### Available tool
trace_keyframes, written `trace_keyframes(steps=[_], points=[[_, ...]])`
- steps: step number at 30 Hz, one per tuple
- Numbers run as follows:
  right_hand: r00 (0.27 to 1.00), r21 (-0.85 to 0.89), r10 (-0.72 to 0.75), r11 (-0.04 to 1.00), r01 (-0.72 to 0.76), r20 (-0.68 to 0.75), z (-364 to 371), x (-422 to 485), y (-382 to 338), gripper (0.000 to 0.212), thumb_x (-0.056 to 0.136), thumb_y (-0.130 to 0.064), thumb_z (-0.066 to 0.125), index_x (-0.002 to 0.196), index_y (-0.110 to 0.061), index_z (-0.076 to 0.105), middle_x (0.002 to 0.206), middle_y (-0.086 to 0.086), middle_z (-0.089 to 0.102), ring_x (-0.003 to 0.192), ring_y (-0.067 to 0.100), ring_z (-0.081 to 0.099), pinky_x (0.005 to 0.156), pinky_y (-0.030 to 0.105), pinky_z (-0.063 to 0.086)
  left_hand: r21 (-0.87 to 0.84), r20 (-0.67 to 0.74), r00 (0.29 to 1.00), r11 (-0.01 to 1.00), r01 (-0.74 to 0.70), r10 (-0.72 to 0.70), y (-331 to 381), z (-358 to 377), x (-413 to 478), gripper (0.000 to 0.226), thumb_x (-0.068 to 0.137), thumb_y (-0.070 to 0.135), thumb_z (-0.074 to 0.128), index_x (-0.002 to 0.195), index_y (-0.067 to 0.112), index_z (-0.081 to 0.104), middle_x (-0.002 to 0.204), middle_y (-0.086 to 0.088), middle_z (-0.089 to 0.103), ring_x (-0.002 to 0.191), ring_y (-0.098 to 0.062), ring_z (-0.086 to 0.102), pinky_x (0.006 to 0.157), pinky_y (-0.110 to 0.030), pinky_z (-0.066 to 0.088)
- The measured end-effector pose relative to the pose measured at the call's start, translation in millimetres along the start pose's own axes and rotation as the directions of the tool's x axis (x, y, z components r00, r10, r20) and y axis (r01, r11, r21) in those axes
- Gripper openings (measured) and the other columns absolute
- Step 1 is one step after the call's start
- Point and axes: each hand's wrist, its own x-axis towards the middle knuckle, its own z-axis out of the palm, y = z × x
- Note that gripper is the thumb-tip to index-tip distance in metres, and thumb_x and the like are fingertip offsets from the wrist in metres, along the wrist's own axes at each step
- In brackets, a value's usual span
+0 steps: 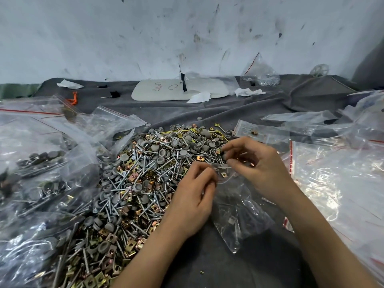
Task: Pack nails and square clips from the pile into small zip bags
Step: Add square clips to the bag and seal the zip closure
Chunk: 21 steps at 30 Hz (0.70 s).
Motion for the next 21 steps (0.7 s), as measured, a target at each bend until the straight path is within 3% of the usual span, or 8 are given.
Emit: trace_keyframes(steps=[4, 6, 8, 11, 14, 18, 21], points=[[0.982, 0.085, 0.069, 0.995, -0.055, -0.174, -1, 2, 7, 0.035, 0.088, 0.0, 0.062, 0.094, -0.034, 0.066, 0.092, -0.008, 0.069, 0.091, 0.007, 0.066, 0.08, 0.016, 0.052, -0.016, -0.06, 0.998, 1.0, -0.001, 0.0, 4, -1, 1, 0.013, 0.091, 0.017, 0.043, 0.087, 0.017, 0.055, 0.103, 0.004, 0.052, 0.097, -0.007, 0.052, 0.083, -0.013, 0.038], [0.96, -0.044, 0.124, 0.989, -0.139, -0.252, 0, 4, 18, 0.03, 0.089, -0.001, 0.06, 0.091, -0.03, 0.066, 0.091, -0.012, 0.068, 0.09, 0.006, 0.066, 0.079, 0.013, 0.05, -0.028, -0.135, 0.991, 1.0, -0.007, 0.003, 6, -3, 2, 0.019, 0.089, 0.02, 0.041, 0.087, 0.011, 0.057, 0.102, 0.003, 0.054, 0.097, -0.006, 0.052, 0.083, -0.011, 0.038], [0.957, -0.273, 0.206, 0.927, -0.257, -0.202, 5, 5, 32, 0.017, 0.087, -0.007, 0.065, 0.099, -0.019, 0.068, 0.095, -0.007, 0.066, 0.09, 0.012, 0.063, 0.08, 0.013, 0.045, -0.044, -0.211, 0.978, 0.999, -0.009, 0.0, 8, -5, 2, 0.02, 0.089, 0.019, 0.041, 0.087, 0.009, 0.058, 0.101, 0.0, 0.055, 0.097, -0.004, 0.053, 0.083, -0.01, 0.038], [0.942, -0.46, 0.329, 0.828, -0.319, -0.061, 18, 5, 45, 0.03, 0.083, -0.023, 0.073, 0.108, -0.01, 0.068, 0.102, 0.001, 0.062, 0.088, 0.012, 0.055, 0.076, 0.016, 0.041, -0.054, -0.277, 0.961, 0.998, -0.013, -0.002, 9, -6, 2, 0.019, 0.088, 0.016, 0.041, 0.087, 0.009, 0.058, 0.1, -0.002, 0.056, 0.096, -0.001, 0.053, 0.083, -0.007, 0.036], [0.936, -0.459, 0.339, 0.82, -0.341, -0.089, 26, 8, 43, 0.028, 0.083, -0.021, 0.073, 0.108, -0.009, 0.068, 0.102, 0.005, 0.067, 0.092, 0.019, 0.06, 0.082, 0.027, 0.046, -0.065, -0.287, 0.958, 0.998, -0.001, -0.018, 8, -7, 2, 0.02, 0.088, 0.017, 0.04, 0.087, 0.008, 0.058, 0.099, -0.001, 0.056, 0.094, -0.001, 0.053, 0.082, -0.008, 0.037], [0.922, -0.415, 0.355, 0.823, -0.387, -0.157, 29, 7, 39, 0.018, 0.086, -0.015, 0.07, 0.103, -0.013, 0.064, 0.087, -0.005, 0.061, 0.078, 0.011, 0.057, 0.072, 0.021, 0.041, -0.072, -0.29, 0.956, 0.997, 0.033, -0.052, 7, -8, 2, 0.021, 0.088, 0.019, 0.04, 0.087, 0.009, 0.058, 0.097, 0.0, 0.056, 0.093, -0.002, 0.053, 0.08, -0.008, 0.037], [0.886, -0.427, 0.434, 0.779, -0.459, -0.16, 25, 7, 39, 0.023, 0.087, -0.009, 0.066, 0.109, -0.014, 0.063, 0.097, 0.001, 0.066, 0.09, 0.019, 0.061, 0.074, 0.02, 0.037, -0.071, -0.291, 0.955, 0.997, 0.031, -0.05, 7, -7, 2, 0.021, 0.088, 0.019, 0.04, 0.087, 0.009, 0.058, 0.097, 0.001, 0.056, 0.092, -0.002, 0.053, 0.08, -0.008, 0.037]])
